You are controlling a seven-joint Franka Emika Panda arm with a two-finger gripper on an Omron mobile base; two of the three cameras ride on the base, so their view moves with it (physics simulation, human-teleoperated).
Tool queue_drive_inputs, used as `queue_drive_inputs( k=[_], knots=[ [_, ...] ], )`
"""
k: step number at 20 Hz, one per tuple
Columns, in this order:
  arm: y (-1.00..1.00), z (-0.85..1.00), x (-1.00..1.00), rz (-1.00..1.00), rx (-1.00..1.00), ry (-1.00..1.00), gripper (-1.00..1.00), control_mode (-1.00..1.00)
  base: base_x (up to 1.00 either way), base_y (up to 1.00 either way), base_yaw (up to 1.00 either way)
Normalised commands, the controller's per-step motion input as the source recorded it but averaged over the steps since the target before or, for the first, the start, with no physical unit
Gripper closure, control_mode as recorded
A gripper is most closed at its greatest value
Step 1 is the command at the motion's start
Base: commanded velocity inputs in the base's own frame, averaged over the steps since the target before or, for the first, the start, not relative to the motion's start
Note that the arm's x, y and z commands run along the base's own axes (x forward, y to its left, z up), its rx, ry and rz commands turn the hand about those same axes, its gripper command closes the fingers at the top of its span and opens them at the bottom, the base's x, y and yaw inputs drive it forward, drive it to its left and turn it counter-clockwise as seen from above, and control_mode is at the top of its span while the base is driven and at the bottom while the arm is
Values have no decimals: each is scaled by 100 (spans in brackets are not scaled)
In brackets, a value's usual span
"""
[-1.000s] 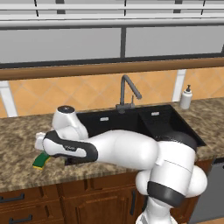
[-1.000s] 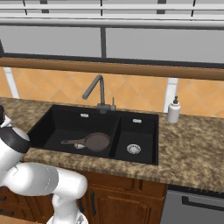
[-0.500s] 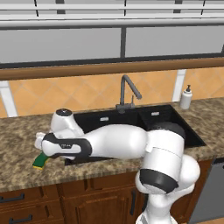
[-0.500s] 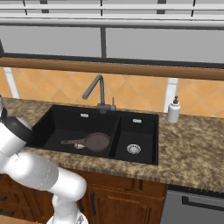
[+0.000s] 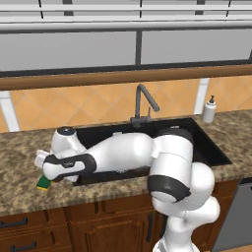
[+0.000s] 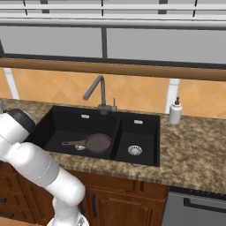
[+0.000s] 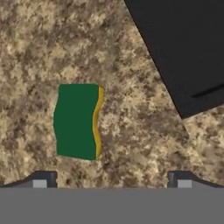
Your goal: Pick the pan and sponge and place them into the sink. Then turn on the water.
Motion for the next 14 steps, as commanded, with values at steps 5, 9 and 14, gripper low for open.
queue_drive_inputs(
  k=[5,9,14],
  knots=[
    [23,-13,19,-5,0,0,-100,-100,0,0,0],
    [19,-26,25,-5,-1,3,-100,-100,0,0,0],
    [15,-26,16,-3,-1,1,-100,-100,0,0,0]
  ],
)
